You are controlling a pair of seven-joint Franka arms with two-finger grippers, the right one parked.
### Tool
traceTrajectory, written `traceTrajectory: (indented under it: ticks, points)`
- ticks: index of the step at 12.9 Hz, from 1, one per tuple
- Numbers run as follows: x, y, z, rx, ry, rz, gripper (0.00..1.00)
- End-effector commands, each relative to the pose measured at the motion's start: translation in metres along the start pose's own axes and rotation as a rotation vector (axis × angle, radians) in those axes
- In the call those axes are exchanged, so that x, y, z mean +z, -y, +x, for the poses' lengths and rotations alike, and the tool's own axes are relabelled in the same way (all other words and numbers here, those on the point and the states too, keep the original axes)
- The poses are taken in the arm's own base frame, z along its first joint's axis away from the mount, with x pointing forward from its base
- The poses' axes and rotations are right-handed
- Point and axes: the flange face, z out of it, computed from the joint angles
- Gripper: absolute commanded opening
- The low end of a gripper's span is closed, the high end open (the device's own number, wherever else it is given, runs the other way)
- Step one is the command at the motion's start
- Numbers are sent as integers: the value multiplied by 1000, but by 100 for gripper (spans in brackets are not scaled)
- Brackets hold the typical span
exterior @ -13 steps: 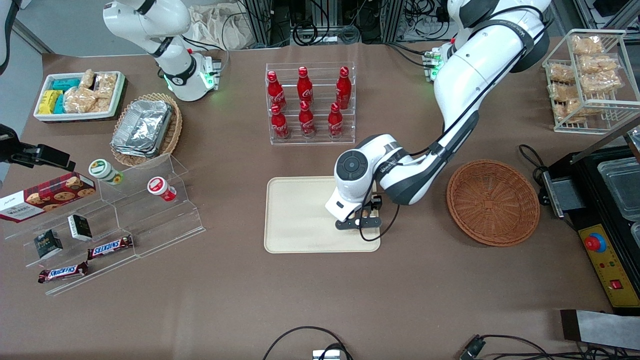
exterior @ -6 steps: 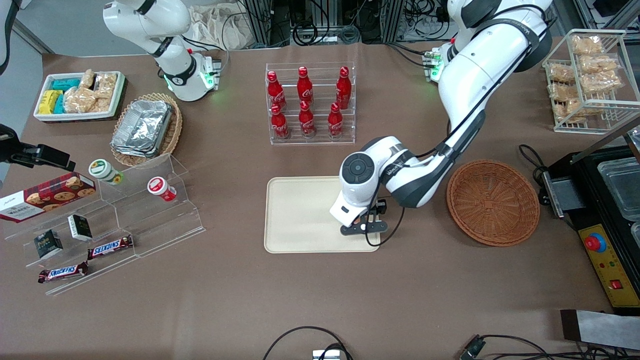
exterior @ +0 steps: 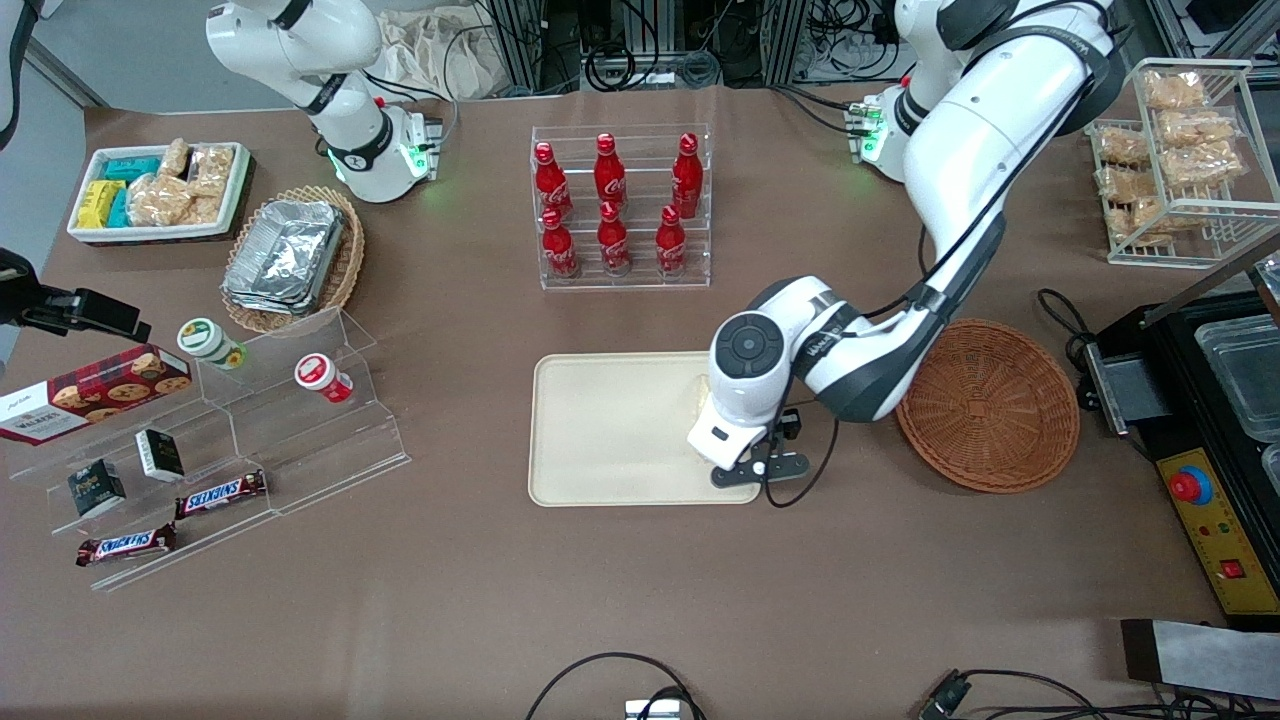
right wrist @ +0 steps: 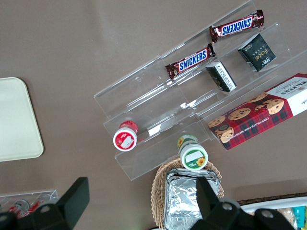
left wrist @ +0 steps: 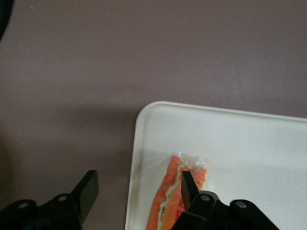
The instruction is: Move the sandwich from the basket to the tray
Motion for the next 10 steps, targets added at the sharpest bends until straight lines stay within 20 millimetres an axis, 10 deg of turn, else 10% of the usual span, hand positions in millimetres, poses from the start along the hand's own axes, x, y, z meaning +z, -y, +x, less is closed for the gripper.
traceTrajectory:
  ticks: [1, 10]
  points:
    - [-43, 19, 11, -53, 0, 24, 78]
    - [-110, 125, 73, -230, -3, 66, 83]
